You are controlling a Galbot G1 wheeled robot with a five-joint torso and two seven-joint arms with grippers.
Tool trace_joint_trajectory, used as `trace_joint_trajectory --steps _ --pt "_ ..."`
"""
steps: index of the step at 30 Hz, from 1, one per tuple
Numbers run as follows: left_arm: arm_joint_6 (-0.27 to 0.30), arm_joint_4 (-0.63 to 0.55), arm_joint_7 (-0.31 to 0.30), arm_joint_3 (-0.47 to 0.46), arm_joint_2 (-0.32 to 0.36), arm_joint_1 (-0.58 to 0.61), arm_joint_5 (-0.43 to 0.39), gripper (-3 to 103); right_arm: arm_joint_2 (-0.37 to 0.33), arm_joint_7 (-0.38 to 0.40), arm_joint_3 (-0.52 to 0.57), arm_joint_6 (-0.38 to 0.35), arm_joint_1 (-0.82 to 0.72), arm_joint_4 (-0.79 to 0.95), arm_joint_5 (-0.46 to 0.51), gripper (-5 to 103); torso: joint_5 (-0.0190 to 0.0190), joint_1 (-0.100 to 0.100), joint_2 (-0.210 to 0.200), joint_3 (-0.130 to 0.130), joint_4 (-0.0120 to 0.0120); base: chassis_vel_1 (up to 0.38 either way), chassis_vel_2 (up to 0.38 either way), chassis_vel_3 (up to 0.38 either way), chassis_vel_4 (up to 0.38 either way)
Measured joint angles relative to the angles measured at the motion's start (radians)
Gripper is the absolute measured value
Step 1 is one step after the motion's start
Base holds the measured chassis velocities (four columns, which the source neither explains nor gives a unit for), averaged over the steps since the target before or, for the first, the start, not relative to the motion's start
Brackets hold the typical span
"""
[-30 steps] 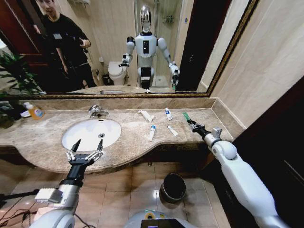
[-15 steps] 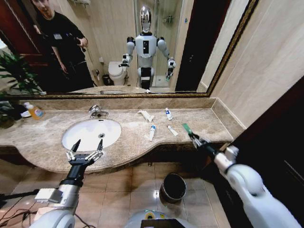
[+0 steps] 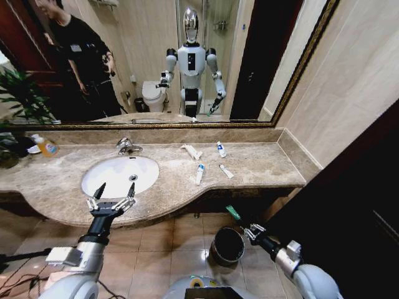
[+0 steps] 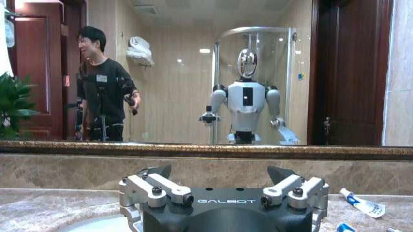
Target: Pick up the trash from the sink and place it in the trash bin.
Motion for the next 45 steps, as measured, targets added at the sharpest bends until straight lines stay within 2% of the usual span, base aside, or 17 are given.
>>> trace_joint_trajectory --steps 4,7,11,14,26,32,38,43,44,45 --pt "0.0 0.0 0.0 0.0 0.0 0.0 0.0 100 0.016 0.025 -0.006 0.036 0.014 -0.069 -0.03 20 -0.0001 0.0 0.0 0.0 -0.0002 0.0 0.0 0.0 0.0" --pt "0.0 0.0 0.0 0.0 0.0 0.0 0.0 100 0.033 0.052 -0.014 0.102 0.052 -0.173 -0.071 20 -0.0001 0.0 0.0 0.0 -0.0001 0.0 0.0 0.0 0.0" --pt "0.0 0.0 0.0 0.0 0.0 0.0 0.0 100 0.043 0.07 -0.019 0.128 0.078 -0.233 -0.085 20 -0.0002 0.0 0.0 0.0 -0.0001 0.0 0.0 0.0 0.0" --pt "0.0 0.0 0.0 0.0 0.0 0.0 0.0 100 0.067 0.118 -0.021 0.171 0.133 -0.347 -0.14 20 -0.0001 0.0 0.0 0.0 -0.0001 0.0 0.0 0.0 0.0" --pt "0.0 0.0 0.0 0.0 0.0 0.0 0.0 100 0.08 0.212 -0.022 0.233 0.304 -0.694 -0.224 20 -0.0001 0.0 0.0 0.0 -0.0001 0.0 0.0 0.0 0.0" --pt "0.0 0.0 0.0 0.0 0.0 0.0 0.0 100 0.103 0.207 -0.029 0.247 0.333 -0.751 -0.254 20 -0.0002 0.0 0.0 0.0 -0.0002 0.0 0.0 0.0 0.0" --pt "0.0 0.0 0.0 0.0 0.0 0.0 0.0 100 0.176 0.194 -0.032 0.283 0.387 -0.834 -0.355 20 0.0001 0.0 0.0 0.0 -0.0001 0.0 0.0 0.0 0.0" --pt "0.0 0.0 0.0 0.0 0.0 0.0 0.0 100 0.21 0.184 -0.03 0.27 0.41 -0.87 -0.412 20 -0.0002 0.0 0.0 0.0 -0.0002 0.0 0.0 0.0 0.0" --pt "0.0 0.0 0.0 0.0 0.0 0.0 0.0 100 0.215 0.182 -0.029 0.262 0.413 -0.875 -0.421 17 -0.0002 0.0 0.0 0.0 -0.0002 0.0 0.0 0.0 0.0" --pt "0.0 0.0 0.0 0.0 0.0 0.0 0.0 100 0.222 0.182 -0.027 0.256 0.417 -0.879 -0.43 21 -0.0002 0.0 0.0 0.0 -0.0001 0.0 0.0 0.0 0.0"
